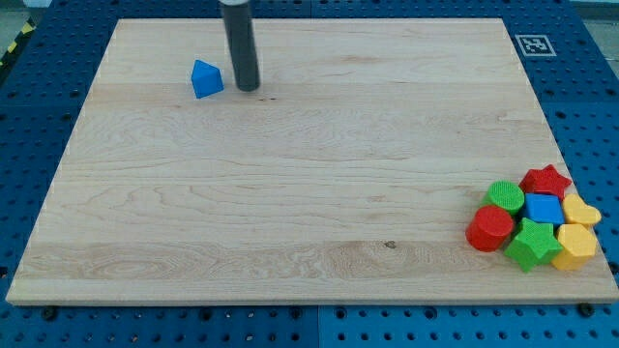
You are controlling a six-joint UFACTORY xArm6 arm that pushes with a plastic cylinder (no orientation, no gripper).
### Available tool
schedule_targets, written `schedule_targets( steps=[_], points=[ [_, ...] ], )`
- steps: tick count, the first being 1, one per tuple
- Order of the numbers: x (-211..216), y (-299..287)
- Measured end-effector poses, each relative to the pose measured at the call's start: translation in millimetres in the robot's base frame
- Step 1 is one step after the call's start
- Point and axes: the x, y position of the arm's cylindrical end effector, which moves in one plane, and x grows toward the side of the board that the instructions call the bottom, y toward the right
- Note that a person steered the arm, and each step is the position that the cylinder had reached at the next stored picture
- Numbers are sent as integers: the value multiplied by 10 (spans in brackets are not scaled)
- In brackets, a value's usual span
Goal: Place the blue triangle towards the left side of the red star
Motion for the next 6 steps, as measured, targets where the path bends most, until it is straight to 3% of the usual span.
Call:
schedule_targets(
  steps=[2, 3, 4, 6],
  points=[
    [-595, -804],
    [-476, -1281],
    [-158, -761],
    [595, 1464]
  ],
)
